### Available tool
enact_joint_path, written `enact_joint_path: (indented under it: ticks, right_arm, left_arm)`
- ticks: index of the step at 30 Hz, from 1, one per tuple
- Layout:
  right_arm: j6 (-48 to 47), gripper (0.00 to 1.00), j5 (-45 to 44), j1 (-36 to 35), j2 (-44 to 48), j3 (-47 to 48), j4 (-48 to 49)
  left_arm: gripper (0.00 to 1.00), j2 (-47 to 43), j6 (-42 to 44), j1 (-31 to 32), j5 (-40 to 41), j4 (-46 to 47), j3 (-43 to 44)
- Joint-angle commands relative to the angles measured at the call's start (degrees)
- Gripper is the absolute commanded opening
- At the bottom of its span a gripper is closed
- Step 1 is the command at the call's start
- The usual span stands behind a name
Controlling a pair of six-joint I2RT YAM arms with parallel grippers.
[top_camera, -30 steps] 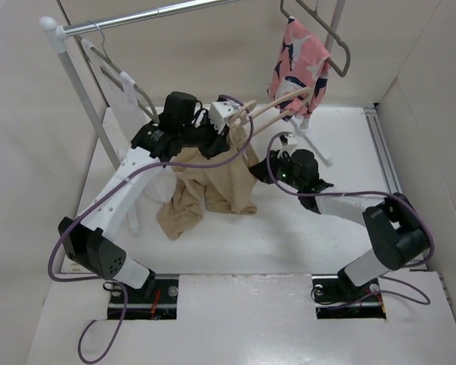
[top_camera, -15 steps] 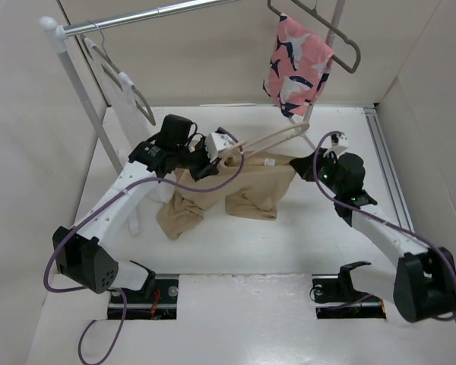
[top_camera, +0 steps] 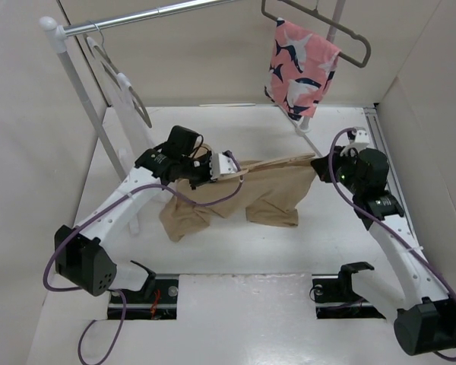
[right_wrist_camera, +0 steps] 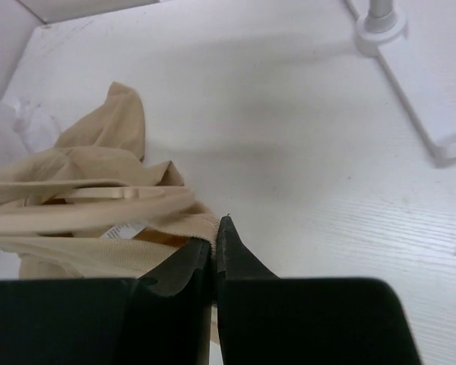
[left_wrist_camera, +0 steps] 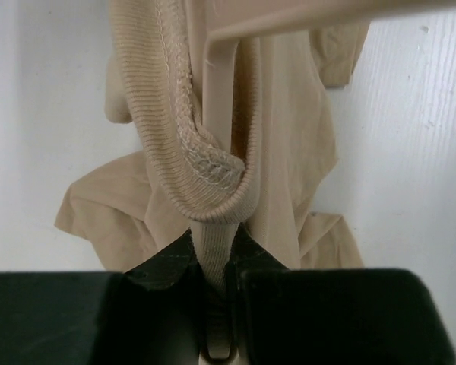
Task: Place the t-shirt on the hanger
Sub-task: Place tshirt on hanger
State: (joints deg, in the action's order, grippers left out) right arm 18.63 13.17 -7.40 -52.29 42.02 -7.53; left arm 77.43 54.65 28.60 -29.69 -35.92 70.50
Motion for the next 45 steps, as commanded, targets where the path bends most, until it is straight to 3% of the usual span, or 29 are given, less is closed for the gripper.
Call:
enact_joint_path:
  ticks: [1, 6, 12, 16, 20, 26, 31, 38, 40, 42, 45]
  right_arm:
    - [-10.26, 0.00, -11.67, 2.65, 1.58, 7.79, -6.78]
    - [-12.12, 0.00, -13.43, 2.65, 0.26, 11.85, -11.80]
    - [-9.86, 0.00, -5.80, 3.27, -3.33, 6.87, -11.02]
    - [-8.79, 0.00, -1.31, 6.95, -5.18, 2.72, -6.46]
    - [-8.00, 0.00, 2.21, 9.95, -6.77, 3.68, -4.16]
    - [-8.69, 0.00, 3.35, 9.95, -8.96, 6.93, -4.16]
    - [-11.51, 0.00, 5.90, 9.95, -6.95, 8.95, -4.16]
    - [-20.73, 0.00, 4.75, 9.95, -3.61, 14.49, -15.31]
    - [-24.76, 0.00, 5.99, 8.37, -3.61, 15.89, -16.72]
    - [-27.15, 0.00, 8.26, 5.74, -3.61, 16.51, -16.73]
    - [-34.70, 0.00, 13.26, -1.64, -5.53, 18.88, -16.20]
  left_arm:
    - [0.00, -0.61, 6.25, 0.22, 7.54, -8.28, 0.69]
    - [0.00, 0.44, 8.81, 0.32, 1.60, -11.90, 2.71]
    - [0.00, -0.35, -7.27, -4.42, -5.89, -4.95, 6.22]
    - [0.00, -0.35, -1.24, -4.43, -8.98, -8.45, 6.23]
    - [0.00, -0.35, 2.46, -3.29, -2.14, -10.12, 3.60]
    - [0.00, -2.46, 4.32, -3.29, -3.53, -9.96, 1.75]
    - [0.00, 0.16, -0.32, -0.91, 9.43, -6.63, -1.15]
    - [0.00, 5.88, -3.50, -0.39, 17.72, -5.83, 0.16]
    - [0.00, 5.89, -1.58, 0.14, 18.27, -5.83, 1.39]
    - [0.00, 5.89, 5.52, 0.67, 14.33, -9.33, 2.62]
    - [0.00, 5.36, 12.45, 2.51, 10.81, -11.62, 5.25]
